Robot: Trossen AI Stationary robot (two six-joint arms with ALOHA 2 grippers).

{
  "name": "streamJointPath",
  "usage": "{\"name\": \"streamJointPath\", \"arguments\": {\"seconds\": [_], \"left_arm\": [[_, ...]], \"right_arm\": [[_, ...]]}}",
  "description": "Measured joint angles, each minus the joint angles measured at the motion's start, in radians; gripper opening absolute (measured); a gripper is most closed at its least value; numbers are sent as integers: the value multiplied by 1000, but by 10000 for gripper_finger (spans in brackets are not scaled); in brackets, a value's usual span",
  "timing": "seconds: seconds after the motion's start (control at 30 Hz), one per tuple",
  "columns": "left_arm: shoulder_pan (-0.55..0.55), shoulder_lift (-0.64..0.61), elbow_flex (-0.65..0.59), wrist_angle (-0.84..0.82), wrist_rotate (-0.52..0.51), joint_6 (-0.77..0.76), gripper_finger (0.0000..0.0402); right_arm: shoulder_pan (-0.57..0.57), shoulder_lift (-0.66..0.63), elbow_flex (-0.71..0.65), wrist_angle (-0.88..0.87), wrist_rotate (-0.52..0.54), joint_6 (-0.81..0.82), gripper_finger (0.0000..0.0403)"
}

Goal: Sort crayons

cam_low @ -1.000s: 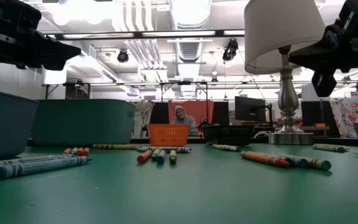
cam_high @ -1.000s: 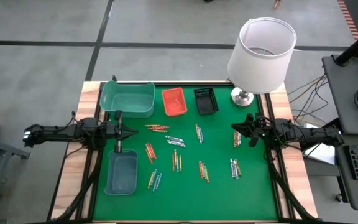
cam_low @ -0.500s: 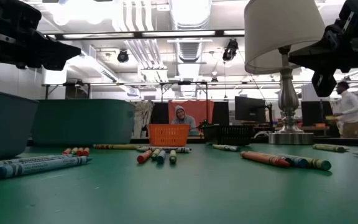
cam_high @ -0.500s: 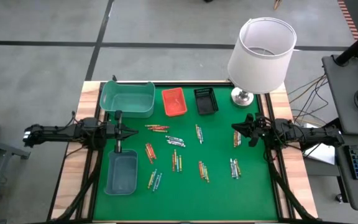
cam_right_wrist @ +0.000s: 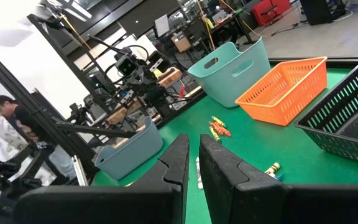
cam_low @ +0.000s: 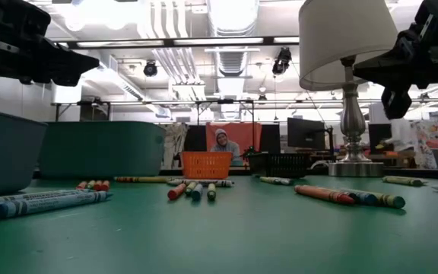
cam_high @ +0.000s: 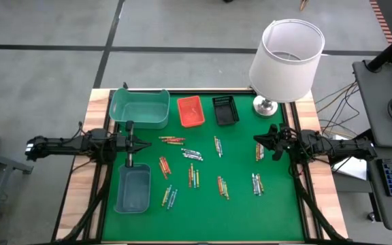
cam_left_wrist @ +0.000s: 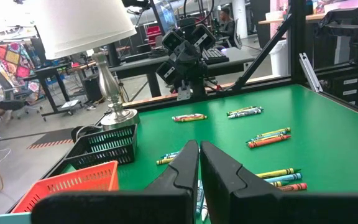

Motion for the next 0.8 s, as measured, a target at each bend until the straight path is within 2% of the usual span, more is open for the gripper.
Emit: {"name": "streamJointPath", "arguments": {"seconds": [0.67,0.8], "left_arm": [[0,0,0,0,0,0,0],[0,0,0,29,0,73,0]], "right_arm": [[0,0,0,0,0,0,29],[0,0,0,0,-2,0,29]]}}
